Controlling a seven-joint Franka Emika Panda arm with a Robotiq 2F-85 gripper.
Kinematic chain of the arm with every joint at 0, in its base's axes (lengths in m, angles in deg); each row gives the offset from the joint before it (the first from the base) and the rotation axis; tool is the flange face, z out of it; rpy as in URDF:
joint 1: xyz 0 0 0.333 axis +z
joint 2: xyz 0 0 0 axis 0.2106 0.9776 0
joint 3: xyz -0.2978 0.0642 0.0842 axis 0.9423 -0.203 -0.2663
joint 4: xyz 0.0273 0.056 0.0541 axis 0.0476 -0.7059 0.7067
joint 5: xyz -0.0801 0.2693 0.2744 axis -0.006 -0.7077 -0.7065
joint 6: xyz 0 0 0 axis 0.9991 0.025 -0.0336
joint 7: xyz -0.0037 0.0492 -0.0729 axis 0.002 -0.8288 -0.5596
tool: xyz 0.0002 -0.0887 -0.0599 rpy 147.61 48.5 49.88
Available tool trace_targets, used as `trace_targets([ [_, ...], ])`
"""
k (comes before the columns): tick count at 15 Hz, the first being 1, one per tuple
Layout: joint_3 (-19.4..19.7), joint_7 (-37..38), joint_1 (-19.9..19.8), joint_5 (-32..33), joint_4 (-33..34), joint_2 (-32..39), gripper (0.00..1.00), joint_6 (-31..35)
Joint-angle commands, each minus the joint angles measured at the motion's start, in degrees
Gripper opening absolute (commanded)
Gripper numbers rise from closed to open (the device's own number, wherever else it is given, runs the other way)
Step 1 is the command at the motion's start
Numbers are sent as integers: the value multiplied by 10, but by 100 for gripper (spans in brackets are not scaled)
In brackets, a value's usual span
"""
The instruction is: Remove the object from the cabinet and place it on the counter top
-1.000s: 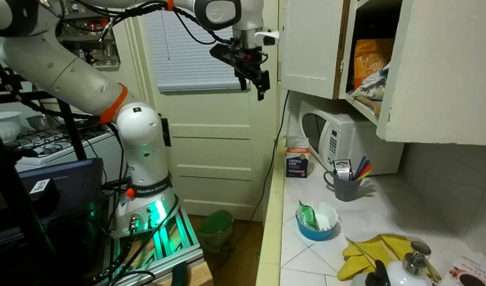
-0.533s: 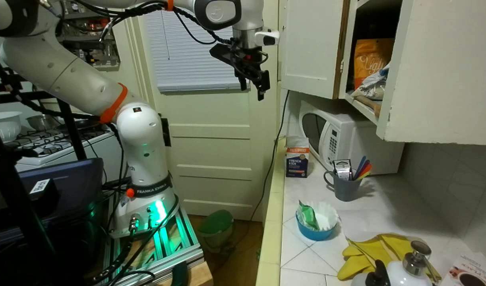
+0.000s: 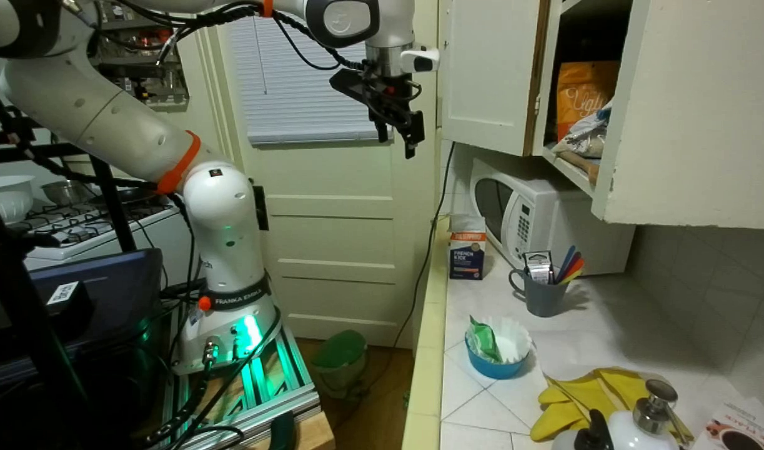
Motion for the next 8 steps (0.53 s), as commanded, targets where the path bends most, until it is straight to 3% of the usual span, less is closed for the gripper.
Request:
trace_targets([
  [1, -8, -6, -10, -7, 2, 3, 100, -2],
  [5, -8, -6, -10, -7, 2, 3, 100, -2],
  [8, -13, 56, -13, -66, 0, 3, 100, 89],
])
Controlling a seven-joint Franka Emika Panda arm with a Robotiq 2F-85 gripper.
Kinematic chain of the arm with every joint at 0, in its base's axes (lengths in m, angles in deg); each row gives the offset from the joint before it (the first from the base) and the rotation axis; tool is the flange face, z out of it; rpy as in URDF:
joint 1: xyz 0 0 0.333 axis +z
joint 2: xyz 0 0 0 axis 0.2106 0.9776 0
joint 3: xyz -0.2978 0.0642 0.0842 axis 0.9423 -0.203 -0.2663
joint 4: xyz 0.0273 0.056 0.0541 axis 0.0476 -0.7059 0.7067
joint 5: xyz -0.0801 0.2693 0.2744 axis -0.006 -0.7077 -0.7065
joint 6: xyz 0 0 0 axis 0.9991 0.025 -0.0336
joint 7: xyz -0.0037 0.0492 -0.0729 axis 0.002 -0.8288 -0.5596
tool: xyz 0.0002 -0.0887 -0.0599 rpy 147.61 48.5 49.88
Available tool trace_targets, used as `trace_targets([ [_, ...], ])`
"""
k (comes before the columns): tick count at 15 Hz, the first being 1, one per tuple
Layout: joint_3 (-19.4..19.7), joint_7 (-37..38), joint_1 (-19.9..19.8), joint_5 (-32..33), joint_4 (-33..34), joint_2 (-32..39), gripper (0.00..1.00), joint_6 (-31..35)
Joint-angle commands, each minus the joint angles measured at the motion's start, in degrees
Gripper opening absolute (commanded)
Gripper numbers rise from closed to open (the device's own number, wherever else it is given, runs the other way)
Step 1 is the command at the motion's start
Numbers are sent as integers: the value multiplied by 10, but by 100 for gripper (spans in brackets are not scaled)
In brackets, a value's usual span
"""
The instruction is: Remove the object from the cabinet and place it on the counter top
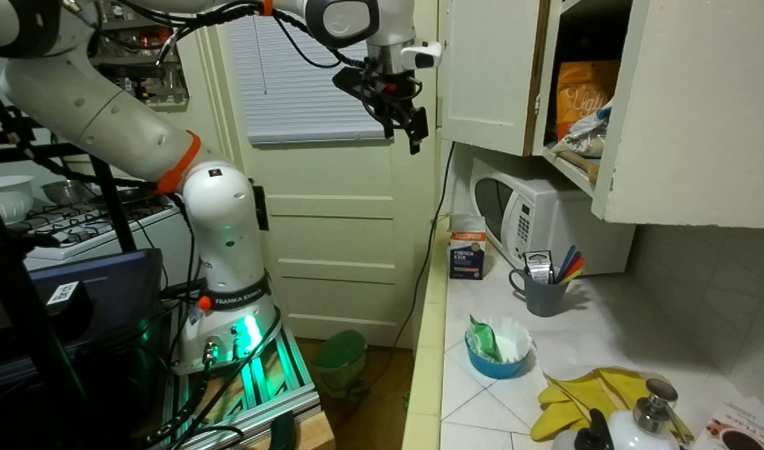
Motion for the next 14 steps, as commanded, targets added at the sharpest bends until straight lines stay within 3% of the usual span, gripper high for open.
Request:
trace_targets([
  [1, -11, 44, -7, -64, 6, 7, 100, 78],
  [5, -19, 61, -1, -103, 13, 23, 100, 228],
  [8, -23, 41, 1, -77, 9, 52, 100, 378],
  [11, -36, 73, -12, -61, 11, 92, 100, 523],
  [12, -18, 64, 7, -62, 7, 62, 100, 467],
  [14, -21, 71, 5, -55, 8, 82, 100, 513],
])
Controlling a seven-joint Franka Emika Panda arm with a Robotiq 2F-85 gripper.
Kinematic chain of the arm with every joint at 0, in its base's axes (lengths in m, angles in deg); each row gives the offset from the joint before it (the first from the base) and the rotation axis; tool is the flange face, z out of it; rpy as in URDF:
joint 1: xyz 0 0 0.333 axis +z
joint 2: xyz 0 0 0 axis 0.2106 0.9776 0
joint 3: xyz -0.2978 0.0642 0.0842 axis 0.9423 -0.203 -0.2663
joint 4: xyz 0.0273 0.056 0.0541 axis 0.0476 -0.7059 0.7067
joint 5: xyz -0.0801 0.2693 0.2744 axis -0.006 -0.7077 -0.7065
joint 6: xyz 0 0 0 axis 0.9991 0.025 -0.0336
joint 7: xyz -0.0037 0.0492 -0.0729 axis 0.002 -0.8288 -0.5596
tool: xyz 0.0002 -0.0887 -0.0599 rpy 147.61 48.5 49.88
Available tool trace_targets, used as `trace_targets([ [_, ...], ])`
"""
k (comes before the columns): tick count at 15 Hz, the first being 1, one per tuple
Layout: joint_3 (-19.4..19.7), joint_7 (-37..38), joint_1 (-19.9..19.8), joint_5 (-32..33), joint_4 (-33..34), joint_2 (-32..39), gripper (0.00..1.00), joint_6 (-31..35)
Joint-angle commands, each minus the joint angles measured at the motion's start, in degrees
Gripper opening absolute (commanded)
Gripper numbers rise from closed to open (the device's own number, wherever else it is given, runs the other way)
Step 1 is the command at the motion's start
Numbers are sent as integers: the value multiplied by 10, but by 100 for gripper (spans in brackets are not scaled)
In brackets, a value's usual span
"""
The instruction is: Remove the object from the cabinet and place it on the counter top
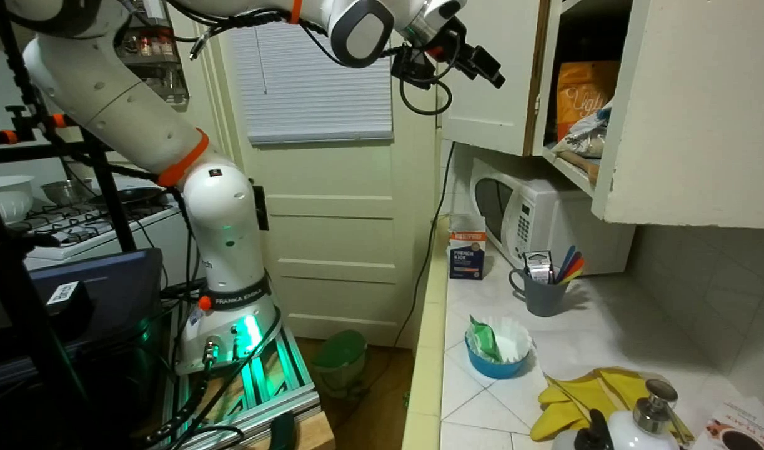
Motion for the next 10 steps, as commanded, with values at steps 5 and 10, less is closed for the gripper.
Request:
trace_targets([
  [5, -14, 62, 0, 4, -6, 20, 100, 77],
  [10, -48, 103, -41, 46, -17, 70, 100, 235],
])
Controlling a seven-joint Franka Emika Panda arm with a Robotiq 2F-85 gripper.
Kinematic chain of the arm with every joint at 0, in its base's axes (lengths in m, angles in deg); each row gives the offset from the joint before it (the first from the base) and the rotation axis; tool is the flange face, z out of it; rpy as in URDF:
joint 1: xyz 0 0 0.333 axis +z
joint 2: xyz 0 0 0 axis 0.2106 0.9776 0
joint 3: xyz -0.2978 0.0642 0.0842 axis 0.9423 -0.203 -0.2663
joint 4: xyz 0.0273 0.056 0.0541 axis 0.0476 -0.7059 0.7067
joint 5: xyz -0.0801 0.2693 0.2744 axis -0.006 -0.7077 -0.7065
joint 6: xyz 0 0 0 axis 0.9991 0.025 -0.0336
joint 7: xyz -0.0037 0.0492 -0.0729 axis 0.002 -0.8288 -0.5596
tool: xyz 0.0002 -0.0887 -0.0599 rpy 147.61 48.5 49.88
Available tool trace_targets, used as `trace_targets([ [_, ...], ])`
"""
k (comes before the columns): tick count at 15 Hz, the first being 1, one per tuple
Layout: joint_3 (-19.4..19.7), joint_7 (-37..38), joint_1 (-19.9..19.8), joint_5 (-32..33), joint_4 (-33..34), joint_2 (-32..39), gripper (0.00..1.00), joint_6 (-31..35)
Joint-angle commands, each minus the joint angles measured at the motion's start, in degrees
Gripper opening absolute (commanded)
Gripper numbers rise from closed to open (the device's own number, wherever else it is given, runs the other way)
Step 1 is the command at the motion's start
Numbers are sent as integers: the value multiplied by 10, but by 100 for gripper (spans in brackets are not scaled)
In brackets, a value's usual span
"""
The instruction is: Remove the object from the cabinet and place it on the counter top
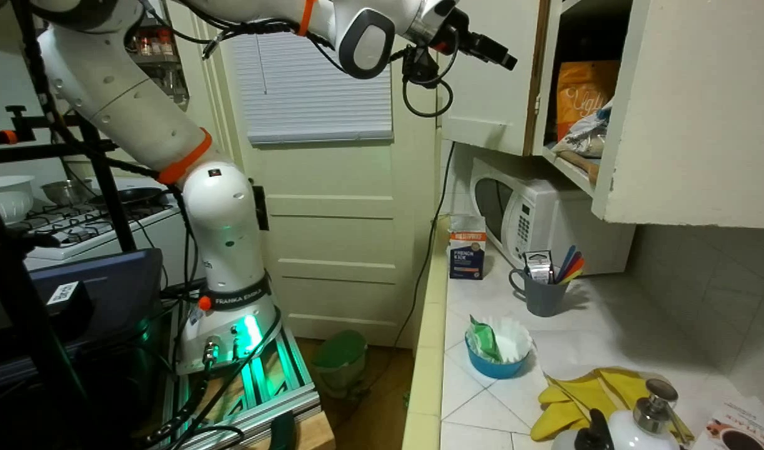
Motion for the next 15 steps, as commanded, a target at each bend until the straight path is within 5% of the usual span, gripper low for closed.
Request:
trace_targets([
  [1, -35, 42, -52, 44, -7, 52, 100, 94],
  [9, -176, 22, -255, -26, 37, 186, 100, 181],
  [10, -134, 30, -206, 4, 15, 153, 100, 167],
  [15, -167, 29, -249, -9, 36, 183, 100, 170],
])
